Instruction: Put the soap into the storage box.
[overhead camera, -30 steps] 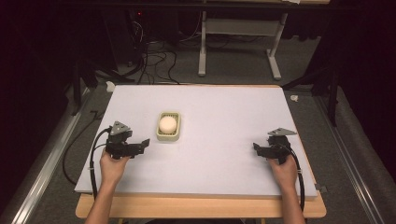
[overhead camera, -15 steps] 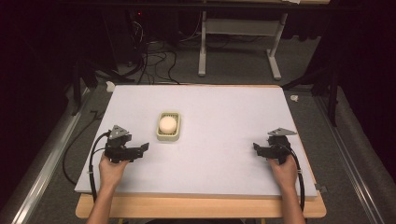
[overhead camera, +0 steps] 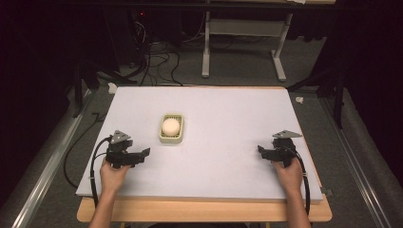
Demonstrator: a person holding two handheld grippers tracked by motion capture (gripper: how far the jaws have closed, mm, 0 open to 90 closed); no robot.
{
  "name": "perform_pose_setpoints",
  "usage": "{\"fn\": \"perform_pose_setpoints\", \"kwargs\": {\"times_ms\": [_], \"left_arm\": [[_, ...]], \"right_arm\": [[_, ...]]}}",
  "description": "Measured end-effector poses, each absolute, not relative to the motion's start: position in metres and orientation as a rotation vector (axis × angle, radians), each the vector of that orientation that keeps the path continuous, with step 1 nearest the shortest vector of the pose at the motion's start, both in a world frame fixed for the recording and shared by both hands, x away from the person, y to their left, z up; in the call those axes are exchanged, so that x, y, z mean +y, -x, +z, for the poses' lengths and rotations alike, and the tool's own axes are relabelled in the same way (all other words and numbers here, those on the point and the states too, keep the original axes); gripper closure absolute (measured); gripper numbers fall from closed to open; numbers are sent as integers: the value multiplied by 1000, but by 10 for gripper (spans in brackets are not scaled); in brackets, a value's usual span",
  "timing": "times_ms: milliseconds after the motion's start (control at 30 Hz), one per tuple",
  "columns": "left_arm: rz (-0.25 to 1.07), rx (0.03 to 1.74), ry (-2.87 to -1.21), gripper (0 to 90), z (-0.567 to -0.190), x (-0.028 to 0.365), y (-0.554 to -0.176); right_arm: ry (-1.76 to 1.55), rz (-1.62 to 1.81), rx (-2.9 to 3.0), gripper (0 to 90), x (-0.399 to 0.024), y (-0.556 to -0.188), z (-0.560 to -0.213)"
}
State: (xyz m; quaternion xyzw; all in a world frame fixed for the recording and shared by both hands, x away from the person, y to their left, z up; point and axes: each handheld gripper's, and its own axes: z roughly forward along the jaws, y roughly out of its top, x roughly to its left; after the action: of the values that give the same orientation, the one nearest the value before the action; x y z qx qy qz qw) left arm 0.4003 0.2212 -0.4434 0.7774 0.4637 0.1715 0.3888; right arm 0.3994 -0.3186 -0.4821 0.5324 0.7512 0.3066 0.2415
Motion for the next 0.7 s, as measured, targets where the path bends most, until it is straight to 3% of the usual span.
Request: {"fn": "perform_pose_setpoints", "kwargs": {"times_ms": [700], "left_arm": [[428, 1223, -1998, 190, -457, 223, -407]], "right_arm": [[-1455, 838, 2054, 233, -319, -399, -482]]}}
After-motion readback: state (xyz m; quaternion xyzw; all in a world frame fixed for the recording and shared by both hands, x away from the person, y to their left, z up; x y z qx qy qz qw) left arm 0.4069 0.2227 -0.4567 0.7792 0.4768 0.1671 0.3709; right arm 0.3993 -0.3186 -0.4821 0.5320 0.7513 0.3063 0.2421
